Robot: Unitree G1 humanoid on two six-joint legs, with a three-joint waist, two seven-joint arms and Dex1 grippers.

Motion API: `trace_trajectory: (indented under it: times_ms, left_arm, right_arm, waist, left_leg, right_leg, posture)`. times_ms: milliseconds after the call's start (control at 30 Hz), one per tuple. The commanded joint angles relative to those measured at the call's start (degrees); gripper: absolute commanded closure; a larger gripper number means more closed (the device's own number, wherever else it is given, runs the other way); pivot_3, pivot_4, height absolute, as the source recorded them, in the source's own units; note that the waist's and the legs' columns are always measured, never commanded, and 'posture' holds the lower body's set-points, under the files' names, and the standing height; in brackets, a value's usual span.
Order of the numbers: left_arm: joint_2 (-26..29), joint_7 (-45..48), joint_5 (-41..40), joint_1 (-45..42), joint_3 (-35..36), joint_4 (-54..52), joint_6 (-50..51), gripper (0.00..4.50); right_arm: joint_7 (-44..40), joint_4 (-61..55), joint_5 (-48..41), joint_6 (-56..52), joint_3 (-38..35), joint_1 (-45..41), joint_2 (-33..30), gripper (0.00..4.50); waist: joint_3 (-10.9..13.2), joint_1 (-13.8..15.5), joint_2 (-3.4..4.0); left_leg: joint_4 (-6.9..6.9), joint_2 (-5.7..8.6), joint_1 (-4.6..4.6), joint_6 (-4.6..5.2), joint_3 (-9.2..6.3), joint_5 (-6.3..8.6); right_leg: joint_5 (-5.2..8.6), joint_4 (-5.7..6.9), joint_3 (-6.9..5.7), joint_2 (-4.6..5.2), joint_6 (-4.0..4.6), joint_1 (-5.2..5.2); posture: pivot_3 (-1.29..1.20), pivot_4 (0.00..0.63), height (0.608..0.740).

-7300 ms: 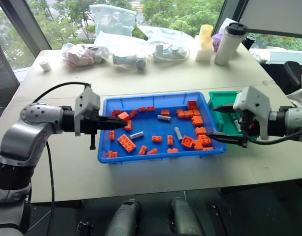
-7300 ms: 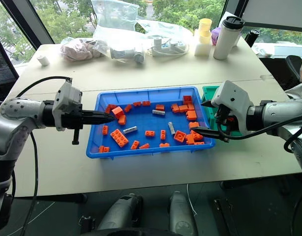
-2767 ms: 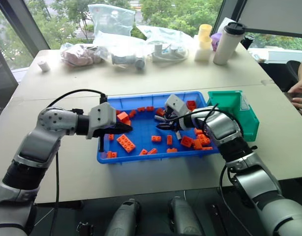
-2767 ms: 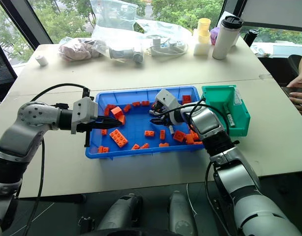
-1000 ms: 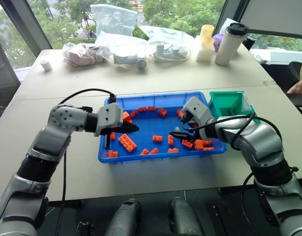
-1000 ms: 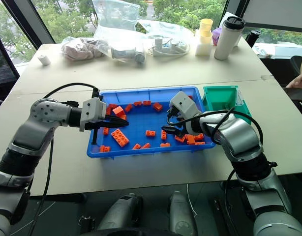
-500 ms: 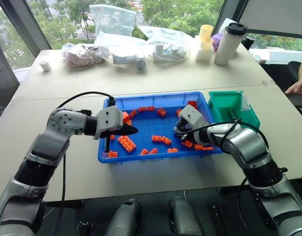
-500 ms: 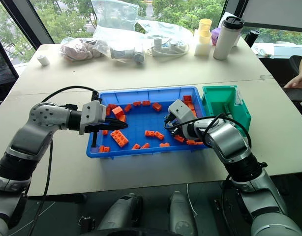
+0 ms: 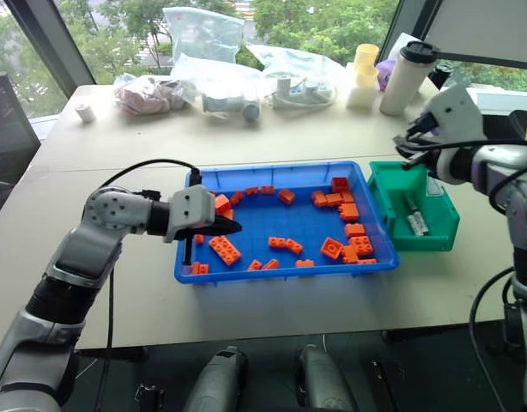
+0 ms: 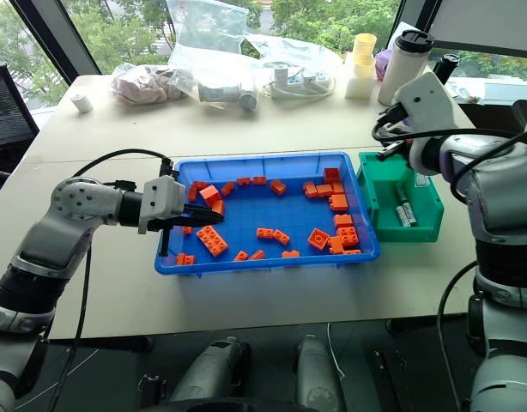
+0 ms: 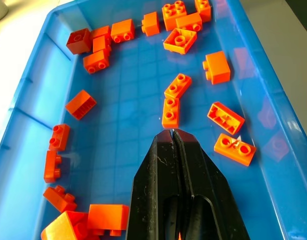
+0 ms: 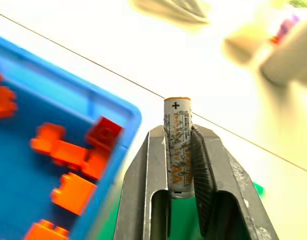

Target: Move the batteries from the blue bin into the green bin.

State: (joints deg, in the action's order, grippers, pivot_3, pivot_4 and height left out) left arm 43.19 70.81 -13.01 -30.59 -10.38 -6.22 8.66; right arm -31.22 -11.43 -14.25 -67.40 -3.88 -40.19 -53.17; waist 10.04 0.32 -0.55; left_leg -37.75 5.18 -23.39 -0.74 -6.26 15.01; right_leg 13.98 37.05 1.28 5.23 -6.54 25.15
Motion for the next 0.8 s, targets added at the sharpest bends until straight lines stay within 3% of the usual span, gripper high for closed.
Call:
trace_trajectory:
  times_ms: [33, 67, 233, 267, 367, 467, 600, 800]
  left_arm:
    - [-0.5, 0.4, 0.9, -2.2, 0.0, 0.8, -3.1, 4.50]
    - [-0.9, 0.7, 0.4, -2.4, 0.0, 0.7, -2.9, 4.50]
    - [-2.3, 1.6, -0.4, -3.9, -0.3, 0.5, -2.0, 4.50]
    - [-2.4, 1.8, -0.3, -4.0, -0.4, 0.5, -2.0, 4.50]
    - [-2.4, 2.3, -1.0, -4.2, -0.1, 0.0, -1.1, 4.50]
    - [-2.4, 3.0, -2.8, -4.6, 0.6, -0.8, 0.9, 4.50]
    - [-2.5, 3.9, -8.8, -6.1, 3.0, -2.2, 7.3, 4.50]
    - [-1.8, 4.9, -11.3, -7.6, 3.6, -2.7, 10.6, 4.50]
  right_arm:
    - [-1.2, 0.1, 0.7, 2.4, -1.5, 3.0, -2.6, 4.45]
    - [-1.3, 0.7, 0.6, 2.5, -1.8, 4.1, -2.8, 4.45]
    - [-2.4, 2.2, 0.0, 4.1, -2.5, 9.3, -2.1, 2.20]
    - [-2.5, 2.2, 0.1, 4.4, -2.4, 9.6, -2.2, 1.54]
    - [-4.5, 0.6, -0.9, 5.5, -2.6, 9.7, -3.3, 0.09]
    - [-8.7, -2.4, -3.9, 6.7, -4.0, 9.3, -4.2, 0.09]
    - [-21.5, -11.3, -14.1, 9.0, -8.1, 11.6, -7.1, 0.09]
    - [-26.4, -17.8, -20.8, 7.4, -8.4, 12.9, -10.3, 0.09]
  waist:
    - [0.0, -0.1, 0.01]
    - [0.0, -0.2, 0.03]
    - [0.0, -0.8, 0.03]
    - [0.0, -0.9, 0.03]
    - [0.0, -1.0, 0.03]
    - [0.0, -1.1, 0.03]
    - [0.0, -1.0, 0.05]
    - [0.0, -0.9, 0.04]
  left_leg:
    - [0.00, 0.00, 0.00, 0.00, 0.02, 0.00]
    - [0.00, -0.01, 0.01, 0.00, 0.03, 0.00]
    - [0.00, -0.03, 0.00, 0.01, 0.05, 0.00]
    - [-0.01, -0.02, 0.00, 0.01, 0.05, 0.00]
    - [0.00, -0.03, 0.01, 0.01, 0.05, 0.00]
    - [0.01, -0.06, 0.01, 0.01, 0.04, 0.00]
    - [0.00, -0.06, 0.00, 0.03, 0.03, 0.01]
    - [-0.13, -0.06, 0.10, 0.10, -0.06, 0.06]
  right_leg:
    - [0.00, 0.02, 0.01, 0.00, 0.00, 0.00]
    - [0.00, 0.04, 0.02, 0.00, 0.00, 0.01]
    - [0.00, 0.08, 0.06, -0.02, 0.00, 0.03]
    - [0.00, 0.08, 0.06, -0.01, 0.00, 0.03]
    - [0.00, 0.10, 0.06, -0.02, 0.00, 0.04]
    - [0.00, 0.09, 0.05, -0.06, 0.00, 0.05]
    - [0.01, 0.08, 0.05, -0.06, -0.02, 0.04]
    - [0.02, -0.04, -0.06, -0.06, -0.03, -0.25]
  posture:
    - [0.00, 0.150, 0.740]
    - [0.00, 0.150, 0.740]
    - [0.00, 0.150, 0.740]
    - [0.00, 0.150, 0.740]
    - [0.00, 0.150, 0.740]
    - [0.00, 0.150, 0.740]
    - [0.00, 0.150, 0.740]
    - [0.00, 0.150, 0.740]
